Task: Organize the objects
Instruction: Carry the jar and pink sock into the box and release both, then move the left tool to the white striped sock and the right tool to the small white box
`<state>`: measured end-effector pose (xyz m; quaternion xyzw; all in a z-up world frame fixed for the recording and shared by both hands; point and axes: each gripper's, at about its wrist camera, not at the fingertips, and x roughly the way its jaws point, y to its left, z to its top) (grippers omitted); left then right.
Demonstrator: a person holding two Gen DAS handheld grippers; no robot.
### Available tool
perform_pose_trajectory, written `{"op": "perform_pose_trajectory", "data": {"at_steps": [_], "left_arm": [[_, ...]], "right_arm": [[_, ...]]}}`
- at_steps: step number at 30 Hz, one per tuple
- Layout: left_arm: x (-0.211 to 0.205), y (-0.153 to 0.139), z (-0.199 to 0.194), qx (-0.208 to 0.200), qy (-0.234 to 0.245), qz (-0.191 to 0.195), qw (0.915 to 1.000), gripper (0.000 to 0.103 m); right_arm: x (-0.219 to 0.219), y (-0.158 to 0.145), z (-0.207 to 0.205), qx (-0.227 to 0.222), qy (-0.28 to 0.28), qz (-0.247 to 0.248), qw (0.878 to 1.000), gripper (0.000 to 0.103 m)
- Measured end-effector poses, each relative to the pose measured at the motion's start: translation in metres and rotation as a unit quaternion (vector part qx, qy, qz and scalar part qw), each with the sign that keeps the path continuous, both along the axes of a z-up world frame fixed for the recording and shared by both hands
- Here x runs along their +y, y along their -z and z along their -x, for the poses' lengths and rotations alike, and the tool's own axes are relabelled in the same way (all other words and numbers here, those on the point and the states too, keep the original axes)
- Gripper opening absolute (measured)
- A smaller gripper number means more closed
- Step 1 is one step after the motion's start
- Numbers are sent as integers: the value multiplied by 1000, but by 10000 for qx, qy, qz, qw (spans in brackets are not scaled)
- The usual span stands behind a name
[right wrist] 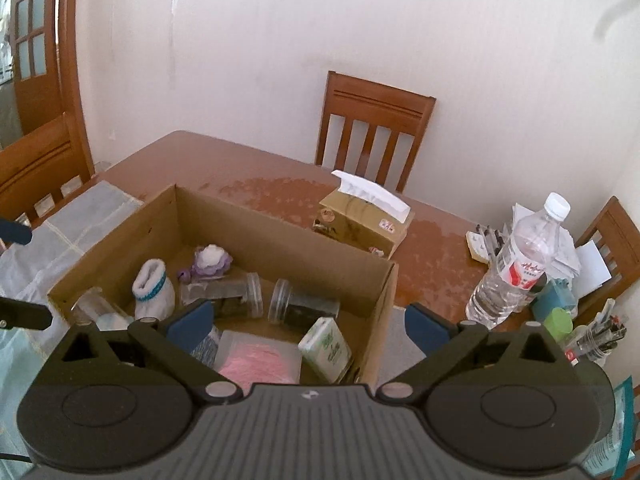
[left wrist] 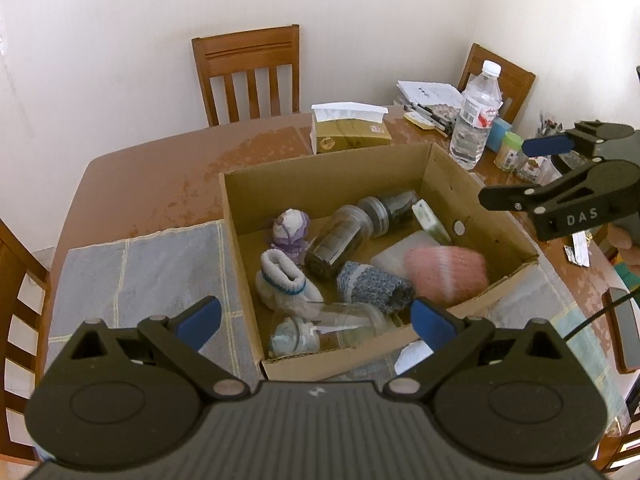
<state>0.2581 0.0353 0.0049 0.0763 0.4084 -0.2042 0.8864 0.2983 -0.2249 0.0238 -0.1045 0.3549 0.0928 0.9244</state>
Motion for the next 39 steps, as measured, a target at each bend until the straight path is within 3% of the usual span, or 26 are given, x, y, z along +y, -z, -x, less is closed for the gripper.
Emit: {"op": "perform_pose_trajectory", "data": {"at_steps": [9,17,24,31,39], "left_arm": [[0,8,13,46,-37,-96,9999,101],[4,21,35,43,-184,-289,9994,101],[7,43,55,29,-379,-535,9978,101],[25,66,68,307,-823,-498,9949,101],[49,75,72,534,-1109,-388,9916,101]], "right_arm": [[-1,2,27,75,67,-22,9999,103],[-7,20,57,335,454,-164,9983,103],[-1,58,77,753,874,-348,9927,103],[17,109,77,1084,1351,-391,9841,103],[35,124,72,1229,1340,-478,9822,103]]}}
